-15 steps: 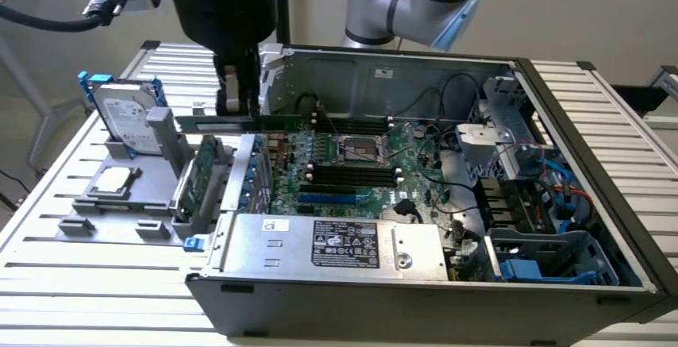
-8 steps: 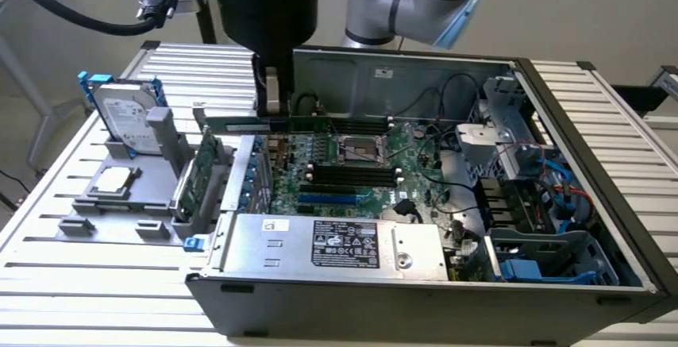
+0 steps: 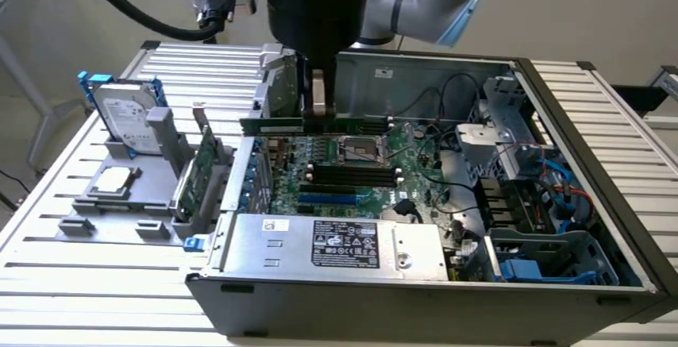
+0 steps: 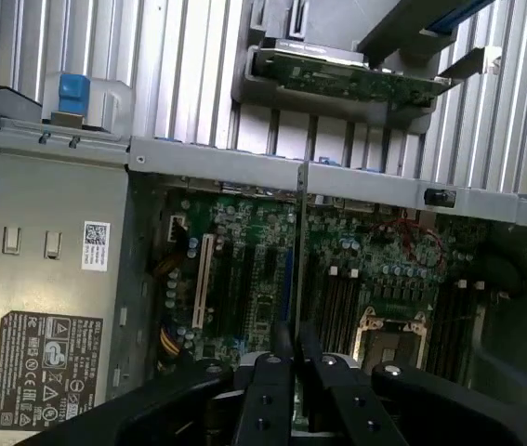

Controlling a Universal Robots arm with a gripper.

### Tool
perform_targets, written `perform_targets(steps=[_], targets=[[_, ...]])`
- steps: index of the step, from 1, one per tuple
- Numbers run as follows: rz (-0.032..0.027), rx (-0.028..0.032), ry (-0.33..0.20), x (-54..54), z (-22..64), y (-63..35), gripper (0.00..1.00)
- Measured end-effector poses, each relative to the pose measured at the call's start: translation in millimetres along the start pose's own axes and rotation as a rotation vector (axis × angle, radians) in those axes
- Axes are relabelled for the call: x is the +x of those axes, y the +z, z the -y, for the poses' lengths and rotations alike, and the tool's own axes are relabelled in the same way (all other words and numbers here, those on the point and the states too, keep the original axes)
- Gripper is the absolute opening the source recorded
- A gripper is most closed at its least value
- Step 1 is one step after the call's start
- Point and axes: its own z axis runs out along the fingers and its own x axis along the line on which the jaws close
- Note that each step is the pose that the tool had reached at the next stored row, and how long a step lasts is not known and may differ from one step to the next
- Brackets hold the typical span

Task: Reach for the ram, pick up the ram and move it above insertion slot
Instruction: 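Pick up the ram and move it above insertion slot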

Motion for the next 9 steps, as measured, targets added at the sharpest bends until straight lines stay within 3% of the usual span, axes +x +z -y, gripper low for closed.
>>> perform_targets(steps=[9], targets=[[0.0,0.0,0.0,0.7,41.4,1.8,0.15]])
